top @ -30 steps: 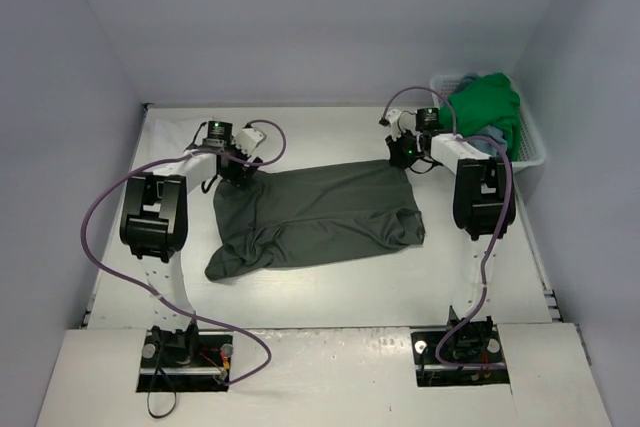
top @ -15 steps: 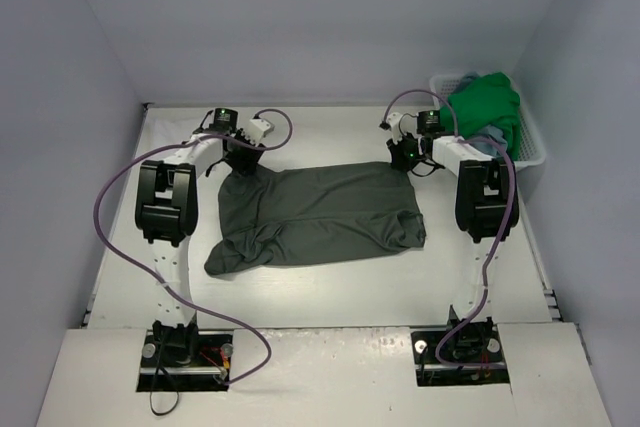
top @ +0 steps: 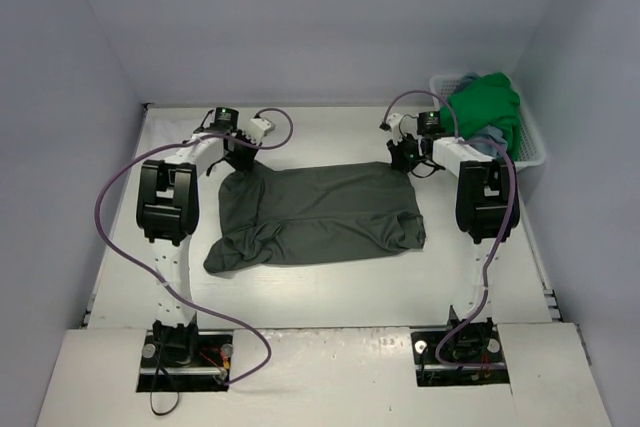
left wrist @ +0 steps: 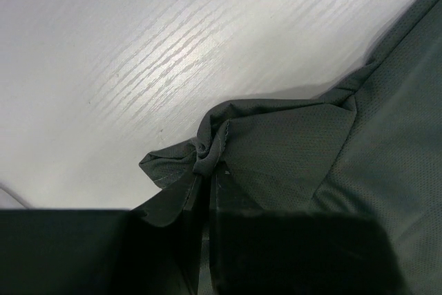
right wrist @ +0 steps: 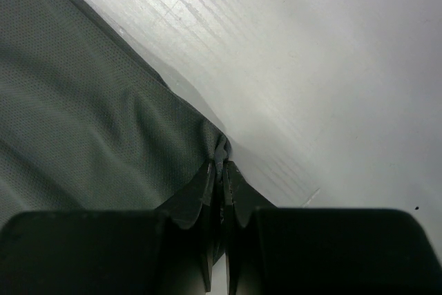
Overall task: Fold and stack the t-shirts
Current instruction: Grap the side of the flattened tshirt furthest away from the robot with both arms
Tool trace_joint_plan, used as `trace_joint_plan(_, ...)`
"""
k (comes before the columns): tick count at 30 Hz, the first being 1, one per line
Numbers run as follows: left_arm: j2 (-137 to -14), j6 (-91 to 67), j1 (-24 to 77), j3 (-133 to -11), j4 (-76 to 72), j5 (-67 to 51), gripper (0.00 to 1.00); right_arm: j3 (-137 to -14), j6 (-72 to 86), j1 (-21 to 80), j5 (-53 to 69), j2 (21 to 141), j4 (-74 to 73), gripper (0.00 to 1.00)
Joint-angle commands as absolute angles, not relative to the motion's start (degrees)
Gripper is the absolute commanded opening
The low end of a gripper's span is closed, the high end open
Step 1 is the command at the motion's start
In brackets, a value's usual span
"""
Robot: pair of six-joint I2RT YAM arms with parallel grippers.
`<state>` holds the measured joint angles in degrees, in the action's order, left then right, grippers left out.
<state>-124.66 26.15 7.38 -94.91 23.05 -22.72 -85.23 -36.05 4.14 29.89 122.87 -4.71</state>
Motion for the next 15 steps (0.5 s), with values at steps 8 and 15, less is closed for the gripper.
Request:
trace_joint_plan(8,-114.01,24.96,6.94,-90.19,22.94,-24.43,0.00,-80.42,-35.42,3.96,28.83,113.91,-5.19,0.00)
trace_joint_plan(15,-107.58,24.35,6.94,-86.84,23.55,-26.10,0.00,-77.17,-35.07,3.87,29.00,109.25,-4.40,0.00)
